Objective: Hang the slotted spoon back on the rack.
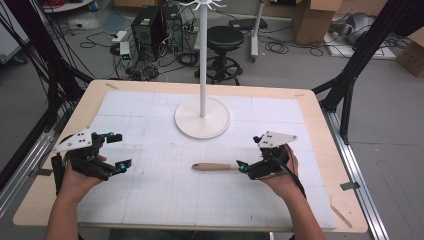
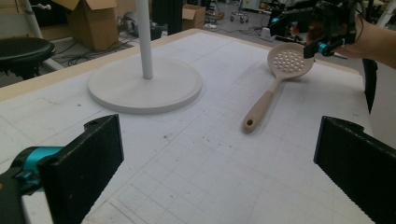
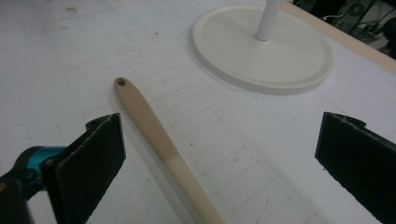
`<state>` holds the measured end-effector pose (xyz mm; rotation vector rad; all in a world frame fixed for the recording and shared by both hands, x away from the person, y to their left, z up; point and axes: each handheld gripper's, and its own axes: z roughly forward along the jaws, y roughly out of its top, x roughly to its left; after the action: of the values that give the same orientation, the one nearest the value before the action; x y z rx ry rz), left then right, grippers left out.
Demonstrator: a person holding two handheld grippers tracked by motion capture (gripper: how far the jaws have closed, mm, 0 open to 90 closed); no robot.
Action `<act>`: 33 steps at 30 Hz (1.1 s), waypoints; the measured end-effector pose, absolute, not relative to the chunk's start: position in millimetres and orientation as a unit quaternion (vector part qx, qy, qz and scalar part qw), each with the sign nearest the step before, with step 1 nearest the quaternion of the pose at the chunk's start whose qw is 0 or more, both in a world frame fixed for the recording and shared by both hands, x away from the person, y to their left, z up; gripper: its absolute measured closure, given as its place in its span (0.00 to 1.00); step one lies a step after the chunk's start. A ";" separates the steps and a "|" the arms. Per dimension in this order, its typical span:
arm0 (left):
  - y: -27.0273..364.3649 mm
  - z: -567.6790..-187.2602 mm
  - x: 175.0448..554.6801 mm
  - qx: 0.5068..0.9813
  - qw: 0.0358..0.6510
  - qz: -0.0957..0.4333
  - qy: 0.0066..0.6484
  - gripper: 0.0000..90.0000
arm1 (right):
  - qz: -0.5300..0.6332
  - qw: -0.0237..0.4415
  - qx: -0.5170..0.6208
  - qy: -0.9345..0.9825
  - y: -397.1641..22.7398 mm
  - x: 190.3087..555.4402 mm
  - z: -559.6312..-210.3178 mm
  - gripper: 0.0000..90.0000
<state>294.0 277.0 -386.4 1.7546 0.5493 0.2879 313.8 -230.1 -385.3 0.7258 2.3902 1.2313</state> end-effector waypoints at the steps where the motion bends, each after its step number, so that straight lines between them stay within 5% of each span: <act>1: 276.8 -386.4 294.0 0.756 0.597 0.125 0.237 0.02 | 0.429 0.173 0.253 0.850 -225.5 316.4 -385.9 0.00; 13: 277.4 -386.9 294.1 0.759 0.594 0.126 0.237 0.02 | 0.328 0.136 0.230 0.906 -188.7 335.9 -402.6 0.07; 23: 276.4 -388.0 294.2 0.760 0.591 0.124 0.238 0.02 | 0.257 0.094 0.211 0.938 -179.4 341.5 -417.7 0.34; 28: 275.8 -388.8 294.5 0.761 0.590 0.123 0.240 0.02 | 0.226 0.062 0.193 0.953 -174.6 344.6 -422.2 0.63; 33: 275.0 -389.6 294.8 0.764 0.587 0.123 0.241 0.02 | 0.211 0.046 0.183 0.959 -170.3 347.3 -419.9 0.68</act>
<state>294.8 275.0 -389.6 1.7799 0.5607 0.2861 347.3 -170.3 -419.9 0.5582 2.9289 0.6435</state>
